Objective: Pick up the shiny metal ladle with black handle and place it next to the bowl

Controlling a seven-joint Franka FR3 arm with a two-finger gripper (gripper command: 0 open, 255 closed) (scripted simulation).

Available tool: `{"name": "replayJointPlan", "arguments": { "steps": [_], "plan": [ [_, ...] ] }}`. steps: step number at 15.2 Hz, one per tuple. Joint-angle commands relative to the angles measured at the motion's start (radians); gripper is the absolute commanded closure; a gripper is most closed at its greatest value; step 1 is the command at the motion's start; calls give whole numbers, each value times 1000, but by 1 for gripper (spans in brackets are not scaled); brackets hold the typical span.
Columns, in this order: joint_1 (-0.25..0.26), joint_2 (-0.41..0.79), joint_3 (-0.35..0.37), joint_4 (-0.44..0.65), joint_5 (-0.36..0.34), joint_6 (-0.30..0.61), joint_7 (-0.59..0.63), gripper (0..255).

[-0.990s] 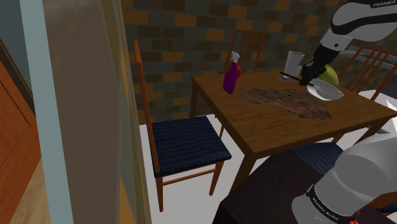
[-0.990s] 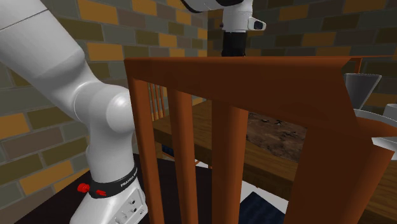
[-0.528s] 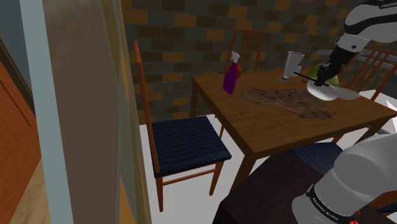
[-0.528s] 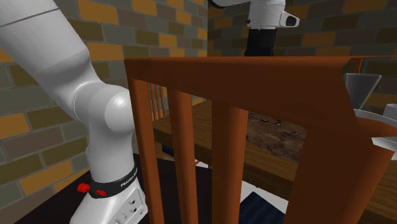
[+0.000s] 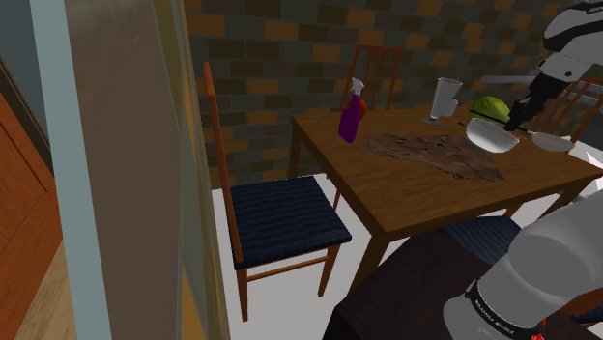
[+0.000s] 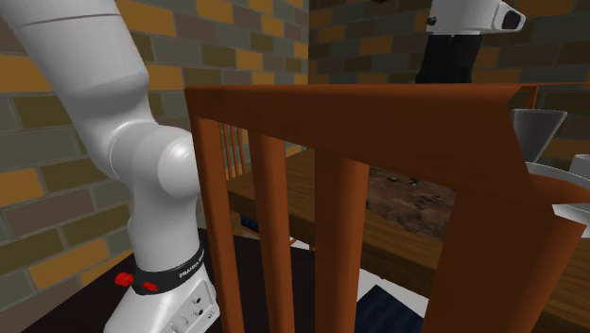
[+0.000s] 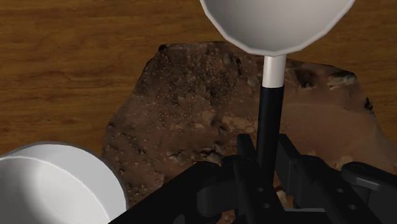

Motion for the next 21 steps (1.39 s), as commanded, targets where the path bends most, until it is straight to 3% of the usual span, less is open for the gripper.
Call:
{"name": "replayJointPlan", "arguments": {
  "steps": [1,5,7,11,16,18,21],
  "plan": [
    [11,68,-69,61,43,-12,-81,255],
    [17,272,-218,199,211,-51,-279,255],
    [-35,411,-261,281,335,-91,-397,255],
    [-253,639,-218,469,524,-194,-560,255],
    [-543,857,-122,762,671,-329,-651,255],
    [-681,955,-76,933,728,-398,-661,255],
    [-658,951,-78,878,725,-356,-673,255]
  ]
}}
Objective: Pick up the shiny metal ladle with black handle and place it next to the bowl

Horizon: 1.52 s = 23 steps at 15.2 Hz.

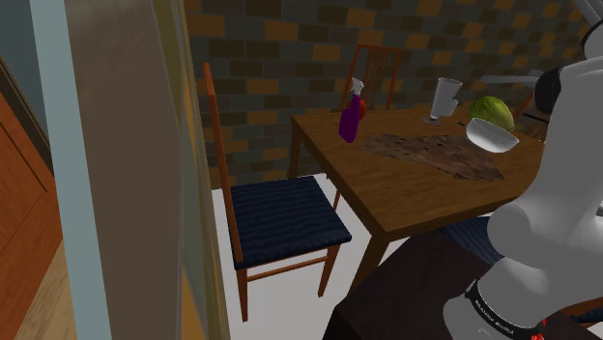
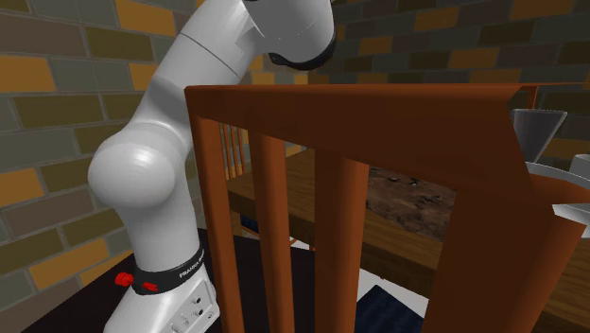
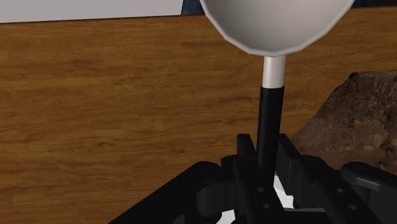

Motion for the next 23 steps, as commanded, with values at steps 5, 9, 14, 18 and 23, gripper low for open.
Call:
{"name": "replayJointPlan", "arguments": {
  "steps": [5,9,14,18,23],
  "plan": [
    [25,8,2,-78,7,72,-23,255],
    [42,13,4,-132,13,120,-38,255],
    [56,25,10,-189,24,177,-57,255],
    [64,37,17,-227,36,219,-71,255],
    [68,57,29,-268,54,270,-89,255]
  ]
}}
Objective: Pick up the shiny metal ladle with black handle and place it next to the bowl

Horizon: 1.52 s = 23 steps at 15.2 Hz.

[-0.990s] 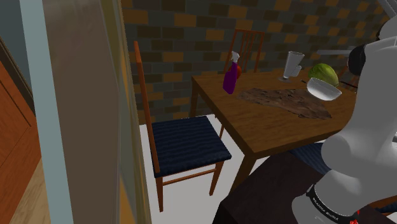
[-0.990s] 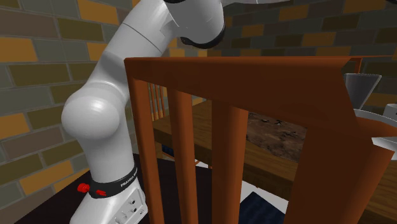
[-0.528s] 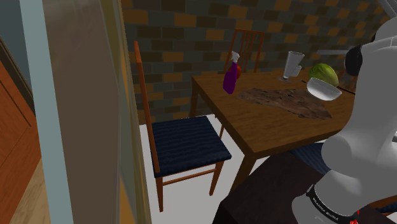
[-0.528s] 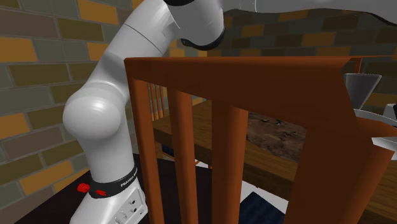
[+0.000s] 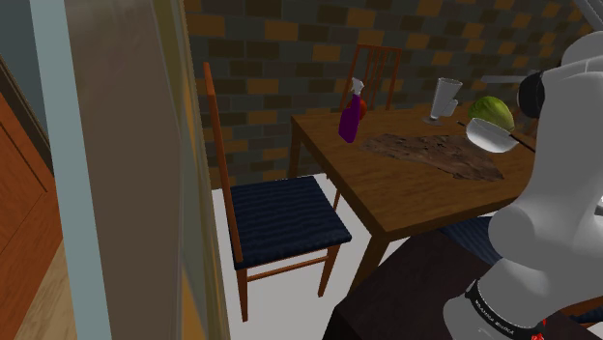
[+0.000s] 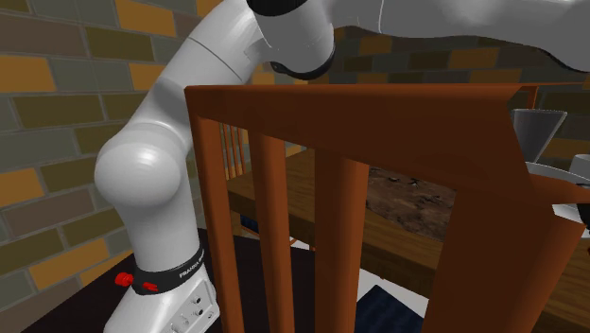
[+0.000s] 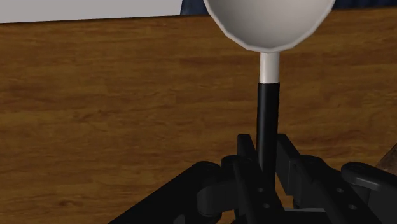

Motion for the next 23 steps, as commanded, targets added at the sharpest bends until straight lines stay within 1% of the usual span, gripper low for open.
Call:
{"name": "replayJointPlan", "arguments": {
  "steps": [1,7,15,16,21,23],
  "plan": [
    [1,7,5,-17,7,20,-9,255],
    [0,37,24,-55,34,76,-32,255],
    [1,38,23,-55,34,76,-32,255],
    [-1,38,23,-53,34,74,-32,0],
    [1,38,23,-55,34,76,-32,0],
    [-7,17,8,-19,14,27,-18,0]
  ]
}}
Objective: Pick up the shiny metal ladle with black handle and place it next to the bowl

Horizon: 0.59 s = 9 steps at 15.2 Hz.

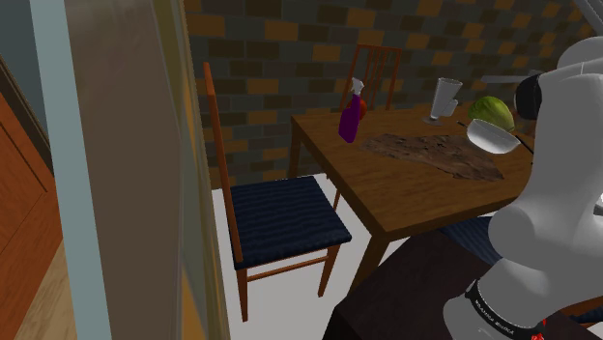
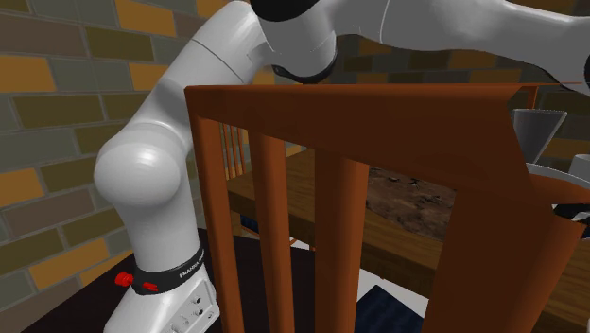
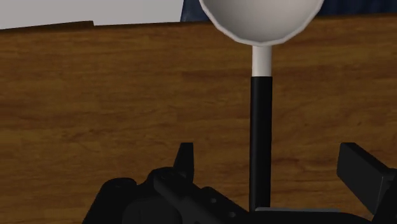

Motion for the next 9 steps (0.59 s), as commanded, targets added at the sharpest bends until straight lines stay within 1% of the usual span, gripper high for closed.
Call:
{"name": "replayJointPlan", "arguments": {
  "steps": [1,2,9],
  "plan": [
    [-7,-16,-11,37,-17,-45,15,0],
    [-12,-22,-16,55,-23,-66,20,0],
    [-12,-22,-16,55,-23,-66,20,0]
  ]
}}
